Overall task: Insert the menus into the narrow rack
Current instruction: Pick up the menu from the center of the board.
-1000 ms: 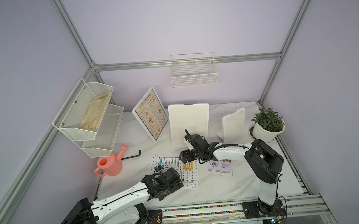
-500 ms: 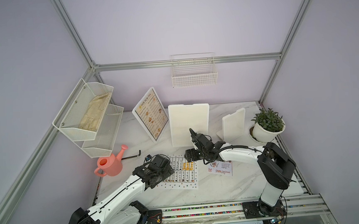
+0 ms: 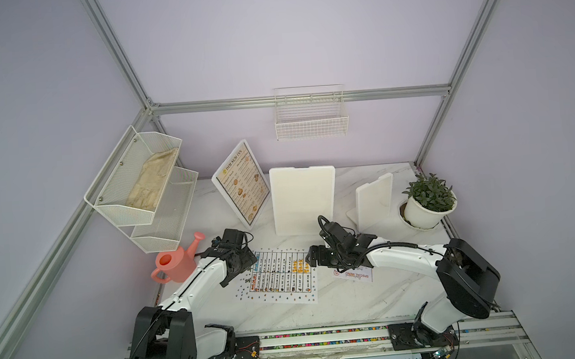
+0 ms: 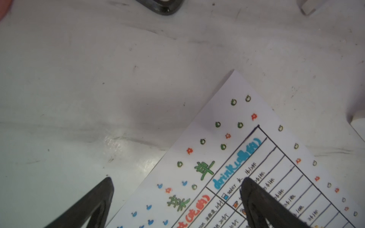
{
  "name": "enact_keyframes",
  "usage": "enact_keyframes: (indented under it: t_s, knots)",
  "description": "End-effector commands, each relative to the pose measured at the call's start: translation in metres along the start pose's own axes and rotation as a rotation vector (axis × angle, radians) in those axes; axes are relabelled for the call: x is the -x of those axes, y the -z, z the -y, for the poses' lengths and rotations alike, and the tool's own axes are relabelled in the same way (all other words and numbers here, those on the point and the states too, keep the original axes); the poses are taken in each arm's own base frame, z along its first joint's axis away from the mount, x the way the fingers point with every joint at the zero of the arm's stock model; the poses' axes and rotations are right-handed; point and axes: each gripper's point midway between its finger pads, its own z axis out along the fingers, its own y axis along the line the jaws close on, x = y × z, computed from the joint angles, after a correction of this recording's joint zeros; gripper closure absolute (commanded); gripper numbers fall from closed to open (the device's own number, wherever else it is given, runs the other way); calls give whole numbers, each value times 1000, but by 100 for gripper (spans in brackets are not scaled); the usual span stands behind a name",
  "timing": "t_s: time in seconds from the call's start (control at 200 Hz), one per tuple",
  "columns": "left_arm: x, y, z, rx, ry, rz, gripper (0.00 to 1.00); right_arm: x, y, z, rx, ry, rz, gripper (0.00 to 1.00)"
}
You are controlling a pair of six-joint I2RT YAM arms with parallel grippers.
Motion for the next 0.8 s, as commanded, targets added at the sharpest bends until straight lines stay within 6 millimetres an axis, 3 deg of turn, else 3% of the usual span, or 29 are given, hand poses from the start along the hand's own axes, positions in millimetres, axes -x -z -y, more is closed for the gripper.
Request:
enact_keyframes:
  t_s: [0.0, 0.335, 0.795]
  knots:
    - [21, 4, 21, -90, -35, 30, 0, -1, -4, -7, 44, -64, -17, 9]
    - [12, -9, 16, -115, -21, -14, 0, -15, -16, 8, 8, -130, -71, 10]
    - [-20, -22, 9, -129, 31, -120, 0, -19, -23, 23, -11, -174, -90, 13]
